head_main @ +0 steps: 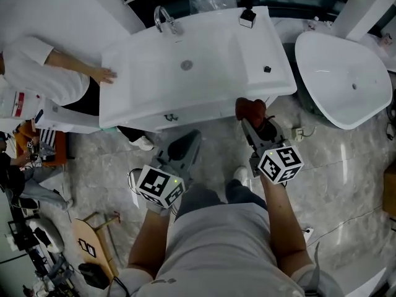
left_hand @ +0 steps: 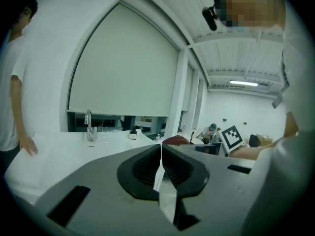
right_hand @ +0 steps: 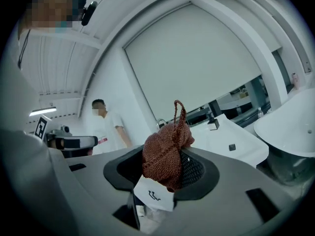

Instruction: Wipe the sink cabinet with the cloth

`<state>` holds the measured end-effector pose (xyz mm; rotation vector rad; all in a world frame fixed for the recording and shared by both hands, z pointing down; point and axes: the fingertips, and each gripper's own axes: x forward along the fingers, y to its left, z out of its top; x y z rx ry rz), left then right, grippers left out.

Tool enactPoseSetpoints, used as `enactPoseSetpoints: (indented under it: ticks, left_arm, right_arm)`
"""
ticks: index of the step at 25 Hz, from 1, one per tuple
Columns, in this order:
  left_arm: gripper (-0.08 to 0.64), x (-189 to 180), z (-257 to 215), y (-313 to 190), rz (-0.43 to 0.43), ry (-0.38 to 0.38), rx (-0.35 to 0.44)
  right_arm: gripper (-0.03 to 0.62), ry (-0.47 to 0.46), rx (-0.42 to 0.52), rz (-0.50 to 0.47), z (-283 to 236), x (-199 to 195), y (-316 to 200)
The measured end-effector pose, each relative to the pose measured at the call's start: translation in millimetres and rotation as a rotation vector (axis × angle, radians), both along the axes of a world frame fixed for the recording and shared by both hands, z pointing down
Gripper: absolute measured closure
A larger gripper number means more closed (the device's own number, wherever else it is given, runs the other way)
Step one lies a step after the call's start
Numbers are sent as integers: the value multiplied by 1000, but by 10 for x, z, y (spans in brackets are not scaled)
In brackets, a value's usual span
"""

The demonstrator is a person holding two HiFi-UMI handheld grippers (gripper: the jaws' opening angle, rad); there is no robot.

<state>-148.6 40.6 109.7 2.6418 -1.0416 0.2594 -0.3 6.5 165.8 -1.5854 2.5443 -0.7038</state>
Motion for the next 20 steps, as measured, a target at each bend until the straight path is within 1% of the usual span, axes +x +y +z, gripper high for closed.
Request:
enactPoseSetpoints:
  ticks: [2, 6, 9, 12, 20]
  left_arm:
    - [538, 56, 54, -11, 3, -19, -10]
    - [538, 76, 192, -71, -16, 5, -67]
    - [538, 109, 323, -81, 12, -9, -88]
    - [538, 113, 463, -93, 66, -23, -111]
    - [538, 21, 855, -146, 279, -89, -158]
  right_arm:
    - [416, -8, -26, 1, 141, 33, -5]
    - [415, -22, -83, -3, 434, 5, 33]
    - [416, -16, -114, 19, 626, -15, 81]
    - [416, -6, -144, 56, 815, -64, 92]
    - [416, 14, -244, 166, 1391, -367, 136]
